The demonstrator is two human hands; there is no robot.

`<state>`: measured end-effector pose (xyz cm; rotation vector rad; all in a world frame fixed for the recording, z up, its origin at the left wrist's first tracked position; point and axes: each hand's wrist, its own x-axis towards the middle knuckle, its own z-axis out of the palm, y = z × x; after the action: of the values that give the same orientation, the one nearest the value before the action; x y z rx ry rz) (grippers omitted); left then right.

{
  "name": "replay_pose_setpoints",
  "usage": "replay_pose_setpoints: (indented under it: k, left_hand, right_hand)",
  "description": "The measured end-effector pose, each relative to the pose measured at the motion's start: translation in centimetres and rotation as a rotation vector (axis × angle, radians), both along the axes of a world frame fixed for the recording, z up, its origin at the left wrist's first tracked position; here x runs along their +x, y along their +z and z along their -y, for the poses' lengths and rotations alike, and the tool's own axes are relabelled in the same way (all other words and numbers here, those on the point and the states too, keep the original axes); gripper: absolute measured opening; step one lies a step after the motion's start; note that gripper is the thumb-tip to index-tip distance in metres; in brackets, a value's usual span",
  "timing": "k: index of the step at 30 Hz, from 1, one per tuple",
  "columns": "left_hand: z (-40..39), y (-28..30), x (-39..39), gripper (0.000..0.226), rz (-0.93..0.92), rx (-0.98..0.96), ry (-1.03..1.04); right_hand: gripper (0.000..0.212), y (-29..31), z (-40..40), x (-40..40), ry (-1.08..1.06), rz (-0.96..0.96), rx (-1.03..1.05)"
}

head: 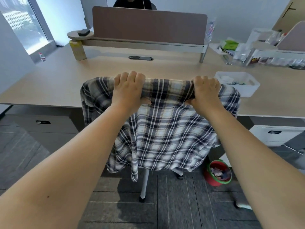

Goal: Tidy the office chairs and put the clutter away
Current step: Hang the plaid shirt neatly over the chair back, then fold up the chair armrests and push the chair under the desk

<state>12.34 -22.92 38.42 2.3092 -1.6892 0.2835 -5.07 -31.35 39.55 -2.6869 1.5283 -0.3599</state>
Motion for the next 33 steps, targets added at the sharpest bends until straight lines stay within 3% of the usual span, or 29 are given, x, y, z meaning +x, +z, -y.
replay_pose_setpoints:
  k: [6, 9, 12, 14, 17, 22, 33]
  left_hand:
    - [-0.1, 0.5, -1.1, 0.063, 0.011, 0.049, 0.062]
    - [-0.4, 1.2, -2.8, 0.068, 0.008, 0.100, 0.083]
    - [-0.8, 1.8, -5.0, 0.066, -0.013, 0.072, -0.056]
    - [-1.1, 2.1, -7.2, 0.059, -0.048, 0.027, -0.173]
    - [-0.8, 2.7, -11.4, 0.045, -0.035, 0.006, -0.326]
    - [0.3, 3.6, -20.6, 0.029, -0.053, 0.126, -0.581]
    - [1.3, 0.9, -45.2, 0.029, -0.168, 0.219, -0.877]
  right_hand:
    - [0.054, -0.3, 0.1, -0.6, 0.037, 0.031, -0.018]
    - [0.066, -0.6, -0.7, -1.6, 0.021, 0.071, -0.002]
    - [0.067, -0.7, -2.0, -3.7, -0.015, 0.159, 0.070]
    - [0.054, -0.7, -2.7, -6.0, -0.070, 0.147, 0.099]
    - [0.034, -0.3, -3.8, -11.1, -0.175, 0.116, 0.078]
    - [0.028, 0.1, -5.9, -21.3, -0.400, 0.141, 0.102]
    - [0.016, -1.7, -11.8, -46.3, -0.784, 0.241, 0.141]
